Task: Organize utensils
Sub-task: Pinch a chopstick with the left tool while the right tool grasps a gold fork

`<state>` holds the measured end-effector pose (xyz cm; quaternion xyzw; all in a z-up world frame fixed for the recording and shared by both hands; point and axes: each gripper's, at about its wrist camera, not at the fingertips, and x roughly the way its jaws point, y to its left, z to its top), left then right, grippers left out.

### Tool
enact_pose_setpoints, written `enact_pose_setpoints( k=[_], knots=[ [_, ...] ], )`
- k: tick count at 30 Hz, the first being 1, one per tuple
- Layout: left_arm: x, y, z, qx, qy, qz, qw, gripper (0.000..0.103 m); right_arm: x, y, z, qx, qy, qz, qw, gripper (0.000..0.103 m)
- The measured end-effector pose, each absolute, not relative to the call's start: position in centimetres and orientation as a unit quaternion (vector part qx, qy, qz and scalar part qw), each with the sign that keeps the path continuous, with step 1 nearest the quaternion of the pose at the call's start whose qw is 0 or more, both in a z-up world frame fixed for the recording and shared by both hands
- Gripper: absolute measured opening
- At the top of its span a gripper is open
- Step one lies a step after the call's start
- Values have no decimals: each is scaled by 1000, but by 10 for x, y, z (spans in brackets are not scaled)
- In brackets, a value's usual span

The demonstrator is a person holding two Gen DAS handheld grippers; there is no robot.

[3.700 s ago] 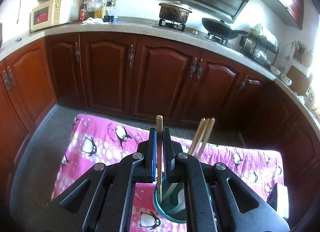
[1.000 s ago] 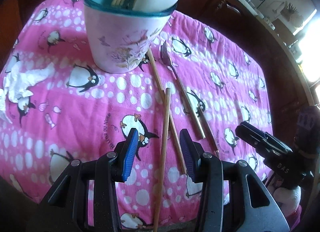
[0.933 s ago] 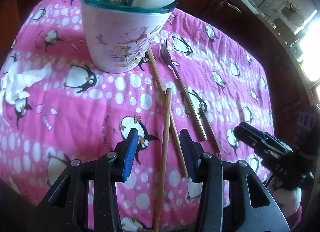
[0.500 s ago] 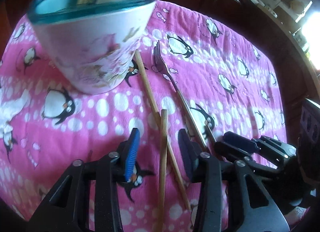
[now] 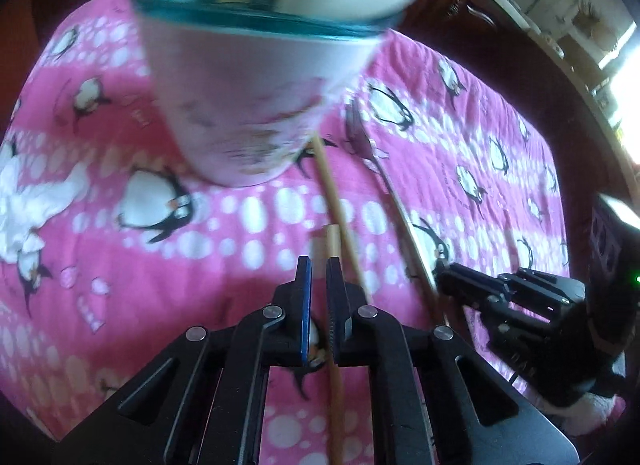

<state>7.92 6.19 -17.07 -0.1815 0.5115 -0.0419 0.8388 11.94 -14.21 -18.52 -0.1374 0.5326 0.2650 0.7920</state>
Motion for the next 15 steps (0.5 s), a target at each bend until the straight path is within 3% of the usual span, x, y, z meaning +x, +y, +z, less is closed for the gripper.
enact_pose_setpoints(
  k=[9, 15],
  knots=[
    [68, 81, -178, -202, 517, -29, 832, 6, 121, -164, -182, -121, 555, 252, 784, 7],
    [72, 71, -174, -194, 518, -49, 832, 23, 123, -159, -183, -140, 563, 254, 774, 7]
  ],
)
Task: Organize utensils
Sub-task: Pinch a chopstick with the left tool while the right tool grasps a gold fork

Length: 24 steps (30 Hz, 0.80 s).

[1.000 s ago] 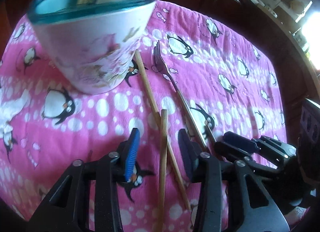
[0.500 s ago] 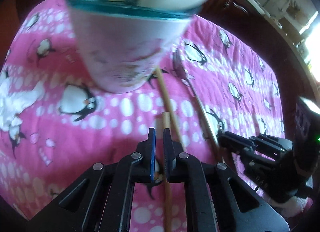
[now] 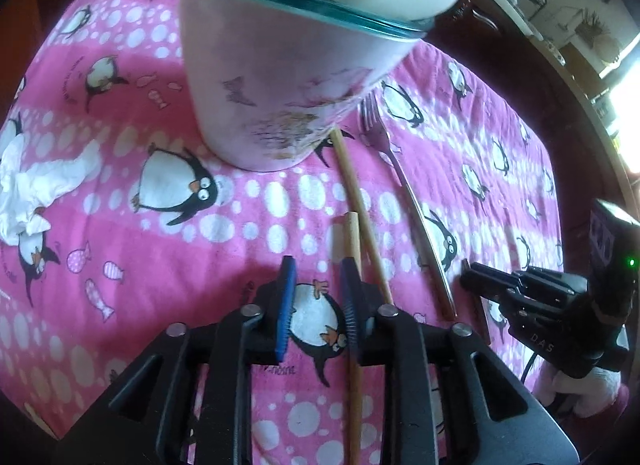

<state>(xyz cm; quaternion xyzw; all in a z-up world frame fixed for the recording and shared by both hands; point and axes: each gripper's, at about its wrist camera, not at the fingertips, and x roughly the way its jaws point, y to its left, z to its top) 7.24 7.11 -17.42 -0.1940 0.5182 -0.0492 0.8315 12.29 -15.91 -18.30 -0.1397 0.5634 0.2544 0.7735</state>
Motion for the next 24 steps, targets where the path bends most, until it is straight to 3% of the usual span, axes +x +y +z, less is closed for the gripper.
enact_pose_setpoints(
  k=[16, 20, 24],
  knots=[
    [112, 37, -182, -89, 543, -60, 833, 23, 132, -155, -186, -154, 574, 273, 756, 7],
    [114, 36, -183, -73, 541, -59, 836, 11, 129, -152, -186, -167, 569, 281, 754, 7],
    [105, 52, -179, -127, 539, -71, 830, 9, 122, -154, -174, -148, 555, 299, 762, 6]
  ],
)
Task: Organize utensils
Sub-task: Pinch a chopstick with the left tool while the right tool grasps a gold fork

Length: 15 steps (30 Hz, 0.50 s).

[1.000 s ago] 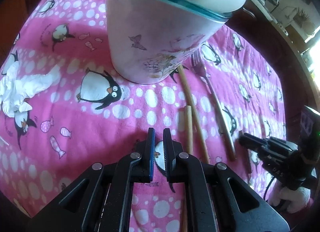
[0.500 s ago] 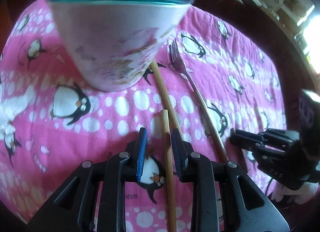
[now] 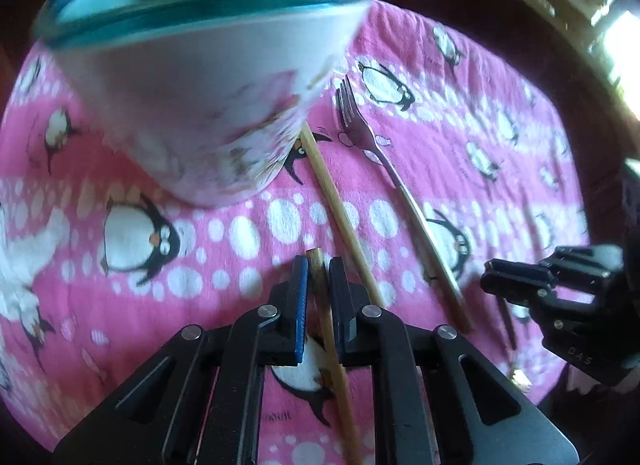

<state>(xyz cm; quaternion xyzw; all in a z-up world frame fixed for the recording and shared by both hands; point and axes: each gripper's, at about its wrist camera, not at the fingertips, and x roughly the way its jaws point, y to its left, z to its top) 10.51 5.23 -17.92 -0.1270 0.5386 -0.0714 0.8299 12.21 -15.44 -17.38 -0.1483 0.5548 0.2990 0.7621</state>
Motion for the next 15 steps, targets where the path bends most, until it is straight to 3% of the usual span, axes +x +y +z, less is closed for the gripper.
enact_pose_setpoints(
  k=[10, 15],
  knots=[
    [71, 75, -134, -165, 486, -75, 855, 8, 96, -156, -137, -126, 519, 323, 781, 6],
    [62, 76, -130, -168, 480, -66, 858, 8, 102, -158, -146, -145, 539, 296, 775, 9]
  ],
)
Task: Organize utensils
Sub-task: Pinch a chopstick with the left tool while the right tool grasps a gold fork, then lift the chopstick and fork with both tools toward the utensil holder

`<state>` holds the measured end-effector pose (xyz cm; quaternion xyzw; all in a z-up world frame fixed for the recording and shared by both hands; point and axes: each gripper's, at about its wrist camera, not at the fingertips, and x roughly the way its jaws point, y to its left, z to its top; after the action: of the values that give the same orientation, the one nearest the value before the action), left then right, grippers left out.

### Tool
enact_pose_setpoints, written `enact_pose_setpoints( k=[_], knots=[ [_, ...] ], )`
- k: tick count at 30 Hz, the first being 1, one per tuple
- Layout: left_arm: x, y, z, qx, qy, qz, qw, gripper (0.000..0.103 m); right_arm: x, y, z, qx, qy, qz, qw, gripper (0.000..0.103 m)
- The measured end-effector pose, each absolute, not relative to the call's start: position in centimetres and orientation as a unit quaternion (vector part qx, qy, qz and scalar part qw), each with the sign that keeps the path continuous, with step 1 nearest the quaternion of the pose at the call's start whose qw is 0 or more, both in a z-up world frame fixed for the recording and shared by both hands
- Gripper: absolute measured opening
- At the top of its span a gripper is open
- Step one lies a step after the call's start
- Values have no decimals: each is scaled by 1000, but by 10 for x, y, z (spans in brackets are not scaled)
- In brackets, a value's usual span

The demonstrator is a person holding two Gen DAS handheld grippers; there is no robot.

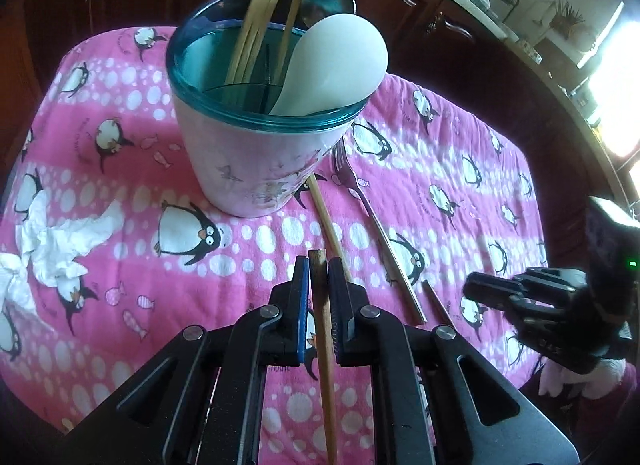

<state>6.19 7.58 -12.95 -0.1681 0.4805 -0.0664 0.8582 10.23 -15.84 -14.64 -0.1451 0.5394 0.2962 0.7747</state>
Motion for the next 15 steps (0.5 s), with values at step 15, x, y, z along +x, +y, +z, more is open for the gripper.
enact_pose_setpoints(
  k=[15],
  knots=[
    [37, 85, -100, -172, 454, -67, 872, 8, 100, -153, -157, -181, 545, 294, 764, 6]
  ],
)
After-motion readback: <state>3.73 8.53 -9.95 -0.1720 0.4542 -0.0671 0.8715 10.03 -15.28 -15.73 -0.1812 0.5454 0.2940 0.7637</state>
